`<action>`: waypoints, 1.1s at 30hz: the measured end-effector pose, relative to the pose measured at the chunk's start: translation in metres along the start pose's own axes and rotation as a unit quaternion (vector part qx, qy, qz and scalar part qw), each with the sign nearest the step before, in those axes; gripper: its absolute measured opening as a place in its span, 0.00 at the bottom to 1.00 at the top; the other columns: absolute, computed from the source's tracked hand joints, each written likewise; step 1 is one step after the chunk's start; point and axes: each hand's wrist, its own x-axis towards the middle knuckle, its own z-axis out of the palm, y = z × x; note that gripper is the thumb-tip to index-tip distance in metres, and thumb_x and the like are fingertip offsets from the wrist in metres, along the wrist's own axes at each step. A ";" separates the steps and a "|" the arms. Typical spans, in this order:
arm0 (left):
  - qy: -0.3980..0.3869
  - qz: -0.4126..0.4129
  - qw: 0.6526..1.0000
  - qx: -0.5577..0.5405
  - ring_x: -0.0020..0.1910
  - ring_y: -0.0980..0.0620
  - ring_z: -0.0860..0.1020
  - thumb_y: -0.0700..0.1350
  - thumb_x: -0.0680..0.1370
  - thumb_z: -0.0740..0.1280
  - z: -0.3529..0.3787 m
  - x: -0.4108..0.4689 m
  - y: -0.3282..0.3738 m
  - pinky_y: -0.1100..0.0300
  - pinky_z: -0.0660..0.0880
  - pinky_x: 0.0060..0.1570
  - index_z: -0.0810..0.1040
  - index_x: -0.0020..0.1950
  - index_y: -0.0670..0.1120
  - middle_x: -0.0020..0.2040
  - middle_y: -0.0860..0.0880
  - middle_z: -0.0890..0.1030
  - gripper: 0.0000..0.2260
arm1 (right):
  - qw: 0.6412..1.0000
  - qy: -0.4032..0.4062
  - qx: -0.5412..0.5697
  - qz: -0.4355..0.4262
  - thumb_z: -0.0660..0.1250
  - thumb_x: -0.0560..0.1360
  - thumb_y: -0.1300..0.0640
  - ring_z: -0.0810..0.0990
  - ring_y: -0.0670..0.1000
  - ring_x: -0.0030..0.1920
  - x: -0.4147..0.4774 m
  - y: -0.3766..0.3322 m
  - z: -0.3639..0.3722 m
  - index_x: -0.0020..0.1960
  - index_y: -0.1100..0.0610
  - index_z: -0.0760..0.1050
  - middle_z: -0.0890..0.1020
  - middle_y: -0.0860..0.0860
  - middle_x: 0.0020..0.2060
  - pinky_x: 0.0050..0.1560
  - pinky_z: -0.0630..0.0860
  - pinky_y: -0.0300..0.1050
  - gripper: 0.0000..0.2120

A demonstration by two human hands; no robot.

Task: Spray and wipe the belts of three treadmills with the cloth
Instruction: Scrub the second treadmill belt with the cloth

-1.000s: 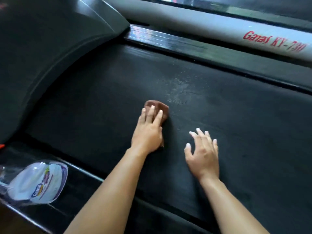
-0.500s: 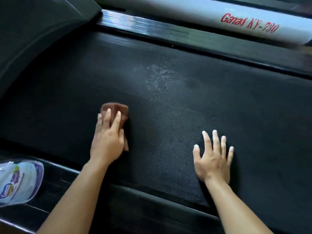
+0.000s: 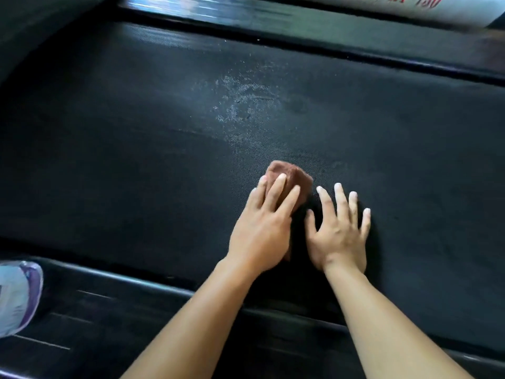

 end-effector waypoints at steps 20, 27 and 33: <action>0.037 -0.071 0.997 0.000 0.79 0.34 0.51 0.45 0.79 0.60 -0.014 0.044 -0.024 0.45 0.51 0.78 0.62 0.80 0.47 0.81 0.42 0.56 0.27 | 1.000 0.013 0.006 -0.005 0.46 0.78 0.39 0.47 0.55 0.80 -0.002 0.000 0.000 0.78 0.42 0.56 0.53 0.49 0.80 0.77 0.43 0.62 0.29; 0.035 0.008 0.999 -0.003 0.78 0.38 0.59 0.47 0.78 0.58 -0.013 -0.067 -0.022 0.45 0.58 0.76 0.69 0.76 0.45 0.78 0.40 0.64 0.25 | 1.000 0.022 0.013 -0.007 0.47 0.78 0.39 0.48 0.55 0.80 -0.002 0.000 0.001 0.78 0.43 0.57 0.53 0.49 0.80 0.77 0.43 0.62 0.29; 0.066 -0.148 0.987 -0.010 0.80 0.39 0.52 0.49 0.81 0.57 -0.041 -0.074 -0.109 0.51 0.50 0.78 0.64 0.79 0.49 0.81 0.45 0.57 0.25 | 1.000 0.020 0.016 -0.008 0.48 0.79 0.39 0.48 0.55 0.80 -0.003 0.000 0.001 0.78 0.43 0.57 0.53 0.49 0.80 0.77 0.43 0.62 0.28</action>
